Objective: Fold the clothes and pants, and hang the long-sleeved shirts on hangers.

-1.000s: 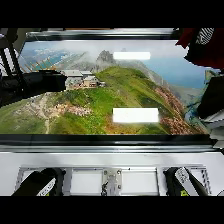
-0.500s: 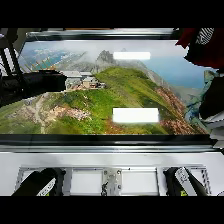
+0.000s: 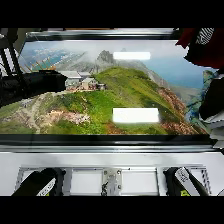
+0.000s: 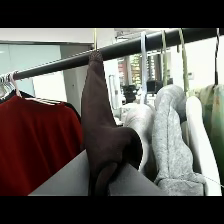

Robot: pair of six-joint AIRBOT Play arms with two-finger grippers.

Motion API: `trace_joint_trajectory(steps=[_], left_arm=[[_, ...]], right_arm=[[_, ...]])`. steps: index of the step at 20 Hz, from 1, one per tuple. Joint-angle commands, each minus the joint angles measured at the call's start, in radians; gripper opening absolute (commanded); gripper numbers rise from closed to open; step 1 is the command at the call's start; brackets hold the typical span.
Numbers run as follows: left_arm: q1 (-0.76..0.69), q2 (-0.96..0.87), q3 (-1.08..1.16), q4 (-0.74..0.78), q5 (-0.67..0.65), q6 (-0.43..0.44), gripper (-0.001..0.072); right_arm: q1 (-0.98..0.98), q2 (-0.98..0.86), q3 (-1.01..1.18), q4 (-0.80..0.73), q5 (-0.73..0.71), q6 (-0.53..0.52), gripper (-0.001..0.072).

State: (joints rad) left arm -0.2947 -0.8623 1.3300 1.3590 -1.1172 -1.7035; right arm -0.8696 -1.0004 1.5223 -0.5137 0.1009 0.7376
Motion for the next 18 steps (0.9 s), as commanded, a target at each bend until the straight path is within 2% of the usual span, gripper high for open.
trace_joint_trajectory(steps=[1,6,18], left_arm=[[-0.001,-0.001,0.0,0.0,0.001,0.001,0.0013],[-0.001,-0.001,0.0,0.0,0.001,0.001,0.0013],[-0.019,-0.001,0.0,-0.026,0.009,0.001,0.0013]], right_arm=[[0.0,-0.081,0.078,0.001,0.003,0.038,0.0014],[0.0,-0.201,0.2,0.001,-0.007,0.038,0.0014],[0.0,-0.331,0.251,0.001,-0.111,0.049,0.0014]])
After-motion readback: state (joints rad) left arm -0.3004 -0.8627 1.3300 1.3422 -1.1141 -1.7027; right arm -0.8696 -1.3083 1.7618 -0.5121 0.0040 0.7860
